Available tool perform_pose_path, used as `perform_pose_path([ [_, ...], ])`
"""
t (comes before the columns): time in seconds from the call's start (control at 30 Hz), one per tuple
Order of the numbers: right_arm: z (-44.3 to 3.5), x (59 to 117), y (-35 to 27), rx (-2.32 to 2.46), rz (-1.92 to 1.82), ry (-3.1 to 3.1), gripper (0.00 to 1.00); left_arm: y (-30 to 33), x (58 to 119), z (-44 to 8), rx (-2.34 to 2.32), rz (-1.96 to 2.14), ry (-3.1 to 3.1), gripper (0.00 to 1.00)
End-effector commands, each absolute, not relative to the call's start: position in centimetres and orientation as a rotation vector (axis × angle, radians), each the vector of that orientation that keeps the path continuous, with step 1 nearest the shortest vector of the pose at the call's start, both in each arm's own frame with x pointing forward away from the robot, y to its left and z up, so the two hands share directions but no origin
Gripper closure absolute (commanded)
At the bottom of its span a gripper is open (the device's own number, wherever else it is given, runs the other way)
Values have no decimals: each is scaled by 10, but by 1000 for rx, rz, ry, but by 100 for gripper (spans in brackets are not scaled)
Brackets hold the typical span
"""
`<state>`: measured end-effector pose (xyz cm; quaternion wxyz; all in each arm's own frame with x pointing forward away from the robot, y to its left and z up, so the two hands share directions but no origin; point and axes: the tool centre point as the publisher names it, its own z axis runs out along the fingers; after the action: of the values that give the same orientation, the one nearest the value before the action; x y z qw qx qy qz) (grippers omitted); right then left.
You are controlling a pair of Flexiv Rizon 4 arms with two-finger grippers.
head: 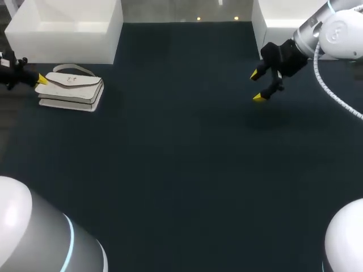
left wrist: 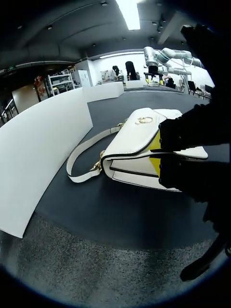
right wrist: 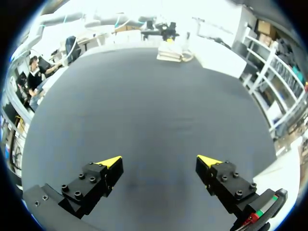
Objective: Pick up the bag, open it, inspect its contents, close it, and place it on the opposite side
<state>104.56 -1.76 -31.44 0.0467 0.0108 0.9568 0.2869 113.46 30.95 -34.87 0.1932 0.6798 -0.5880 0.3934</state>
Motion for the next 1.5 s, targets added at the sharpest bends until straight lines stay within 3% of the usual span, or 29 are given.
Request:
perform_pose_path([
  [0.03,-315,1046,-18,31,878,2920,0,297,1121,-353,1936,1183,-1596,100],
  [1.5,-315,1046,-18,31,878,2920,0,160,1017,-349,2062,1493,-1434,100],
])
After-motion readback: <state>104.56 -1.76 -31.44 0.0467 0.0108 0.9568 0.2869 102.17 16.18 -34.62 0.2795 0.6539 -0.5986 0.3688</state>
